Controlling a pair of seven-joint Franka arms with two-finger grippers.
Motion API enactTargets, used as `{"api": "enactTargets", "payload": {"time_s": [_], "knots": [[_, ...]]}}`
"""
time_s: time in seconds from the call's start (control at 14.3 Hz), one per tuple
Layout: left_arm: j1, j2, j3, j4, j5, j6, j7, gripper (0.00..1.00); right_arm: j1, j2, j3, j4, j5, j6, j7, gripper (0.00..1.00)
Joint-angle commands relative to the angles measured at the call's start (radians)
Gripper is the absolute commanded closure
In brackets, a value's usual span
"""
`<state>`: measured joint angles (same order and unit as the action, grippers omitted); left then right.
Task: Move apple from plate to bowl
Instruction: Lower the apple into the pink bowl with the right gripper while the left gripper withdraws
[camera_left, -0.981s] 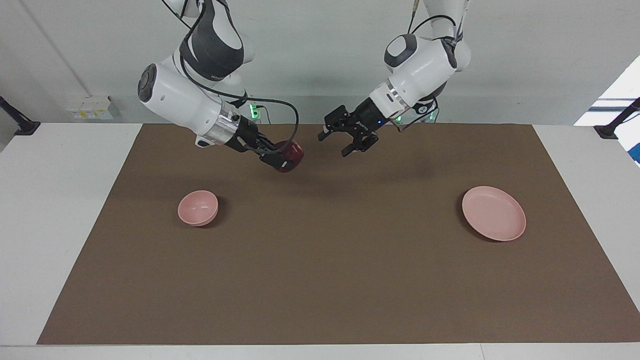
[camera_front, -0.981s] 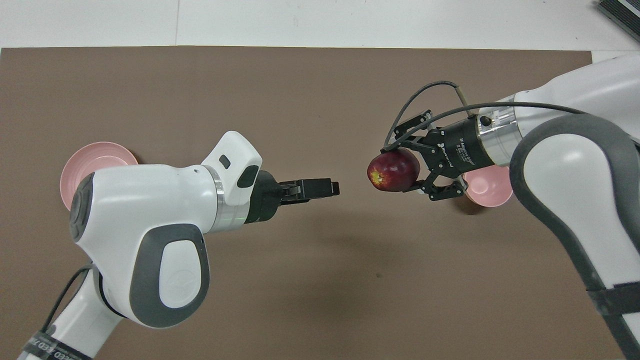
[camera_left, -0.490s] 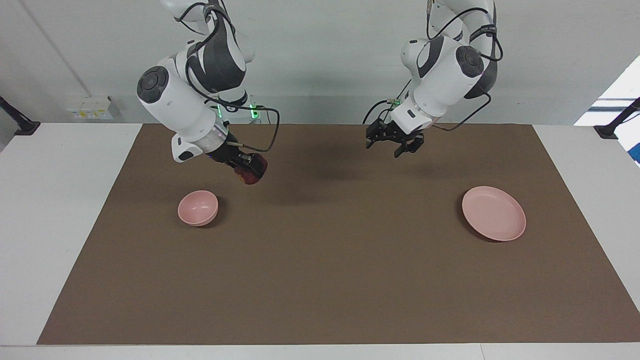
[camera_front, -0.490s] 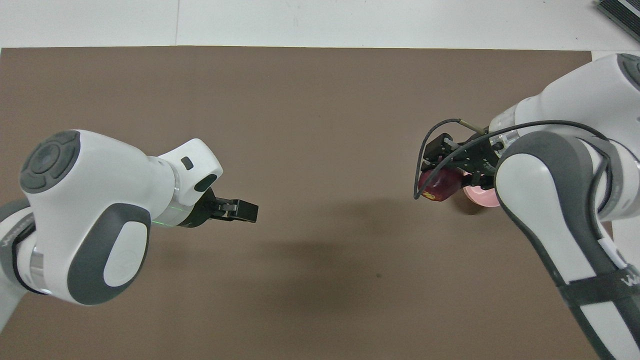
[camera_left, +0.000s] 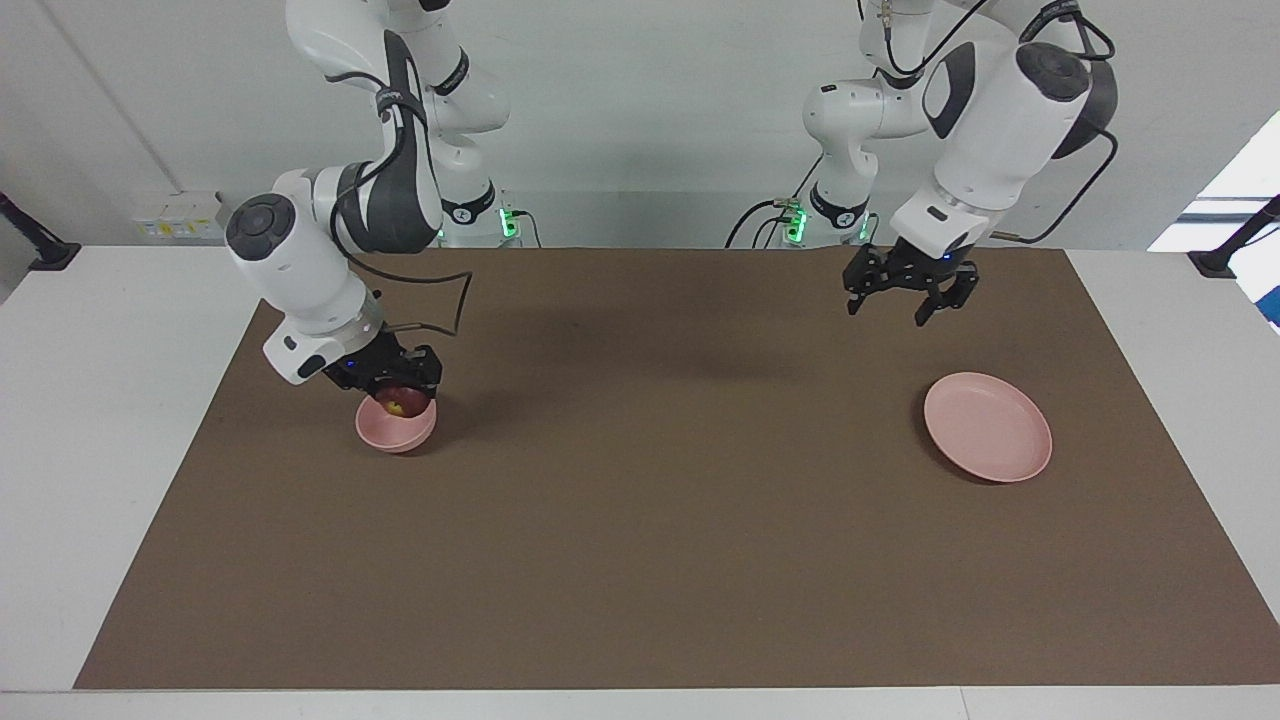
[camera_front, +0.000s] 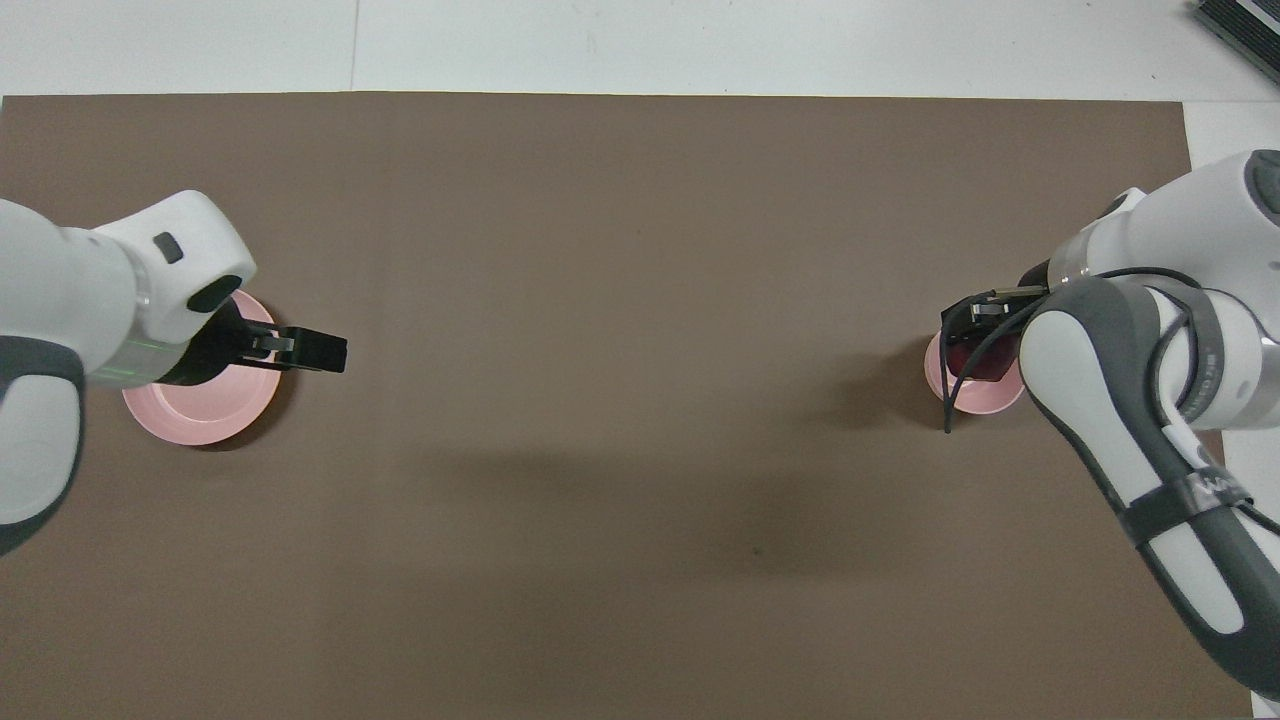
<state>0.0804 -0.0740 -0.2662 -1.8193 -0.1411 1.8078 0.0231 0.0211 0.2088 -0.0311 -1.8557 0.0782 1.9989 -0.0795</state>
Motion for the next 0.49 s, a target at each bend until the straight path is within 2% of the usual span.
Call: {"api": "enactTargets", "payload": {"time_s": [0.0, 0.14, 0.42], "knots": [[0.059, -0.001, -0.013, 0.122, 0.020, -0.128, 0.044, 0.00, -0.030, 0.004, 0.011, -0.023, -0.035, 0.032, -0.058, 1.00], [0.071, -0.001, -0.004, 0.202, 0.050, -0.208, 0.058, 0.00, -0.041, 0.006, 0.011, -0.054, -0.035, 0.050, -0.080, 1.00], [0.073, -0.001, 0.008, 0.282, 0.095, -0.300, 0.063, 0.00, -0.046, 0.014, 0.011, -0.086, -0.035, 0.106, -0.080, 1.00]]}}
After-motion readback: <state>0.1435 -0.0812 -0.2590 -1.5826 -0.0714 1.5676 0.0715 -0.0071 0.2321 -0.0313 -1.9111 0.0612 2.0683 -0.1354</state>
